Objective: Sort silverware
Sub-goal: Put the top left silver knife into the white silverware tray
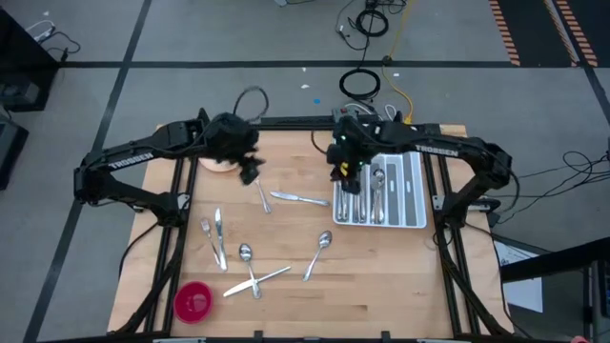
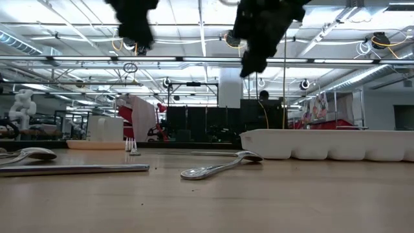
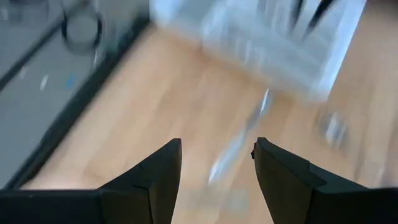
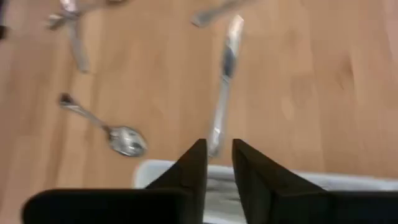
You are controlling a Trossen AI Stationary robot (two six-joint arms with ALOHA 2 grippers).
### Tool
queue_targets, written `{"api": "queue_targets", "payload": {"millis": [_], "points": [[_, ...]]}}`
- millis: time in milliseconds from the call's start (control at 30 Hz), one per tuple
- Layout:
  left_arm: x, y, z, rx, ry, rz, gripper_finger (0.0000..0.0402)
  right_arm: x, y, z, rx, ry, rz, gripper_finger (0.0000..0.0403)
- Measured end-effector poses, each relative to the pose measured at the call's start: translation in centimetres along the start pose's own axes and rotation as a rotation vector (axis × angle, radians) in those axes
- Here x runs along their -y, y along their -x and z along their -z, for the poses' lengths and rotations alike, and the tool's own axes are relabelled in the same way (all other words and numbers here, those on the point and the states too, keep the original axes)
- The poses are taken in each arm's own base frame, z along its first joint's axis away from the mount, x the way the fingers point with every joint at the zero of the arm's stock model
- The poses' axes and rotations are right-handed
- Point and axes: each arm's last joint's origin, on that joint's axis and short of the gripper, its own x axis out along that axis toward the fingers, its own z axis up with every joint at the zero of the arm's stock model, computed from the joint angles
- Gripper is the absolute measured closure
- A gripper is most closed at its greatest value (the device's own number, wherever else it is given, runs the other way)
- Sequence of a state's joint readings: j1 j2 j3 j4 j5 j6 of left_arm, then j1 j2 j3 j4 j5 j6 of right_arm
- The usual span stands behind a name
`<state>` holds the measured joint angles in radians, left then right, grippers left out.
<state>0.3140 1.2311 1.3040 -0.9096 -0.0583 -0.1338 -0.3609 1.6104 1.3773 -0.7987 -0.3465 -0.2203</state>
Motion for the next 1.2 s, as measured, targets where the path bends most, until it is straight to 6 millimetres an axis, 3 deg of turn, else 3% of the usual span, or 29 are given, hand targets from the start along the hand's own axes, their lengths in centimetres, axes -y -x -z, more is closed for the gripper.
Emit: {"api": "queue_targets", "payload": {"millis": [133, 300, 467, 567, 700, 833, 1033, 1200], "points": [[-0.5, -0.2, 2.2, -0.194, -0.120, -0.100, 0.0198, -2.5, 2.2, -0.3, 0.052, 0.064, 0.010, 0.0299], [-0.6, -3.3, 4.5, -0.275, -0.204, -0.066, 0.0198, -4.2, 4.6, 0.1, 0.071, 0.040, 0.053, 0.0263], [1.7, -6.1, 8.7, -0.426, 0.059, 0.212, 0.0198, -5.3, 5.9, 1.1, 0.027, -0.033, 0.038, 0.0245], [4.0, -6.3, 12.1, -0.507, 0.115, 0.231, 0.0198, -5.9, 5.9, 1.5, -0.019, -0.048, 0.060, 0.0244], [6.4, -5.3, 16.2, -0.545, 0.209, 0.126, 0.0198, -6.4, 5.5, 1.8, -0.065, -0.034, 0.086, 0.0243], [7.3, -3.9, 18.9, -0.473, 0.547, -0.058, 0.0198, -6.6, 5.4, 1.7, -0.061, -0.034, 0.094, 0.0243], [9.0, -3.1, 21.2, -0.404, 0.912, -0.183, 0.0198, -6.5, 5.4, 1.5, -0.043, -0.078, 0.111, 0.0243], [11.0, -3.9, 22.6, -0.419, 1.034, -0.286, 0.0198, -6.5, 5.4, 1.5, -0.037, -0.076, 0.111, 0.0243]]}}
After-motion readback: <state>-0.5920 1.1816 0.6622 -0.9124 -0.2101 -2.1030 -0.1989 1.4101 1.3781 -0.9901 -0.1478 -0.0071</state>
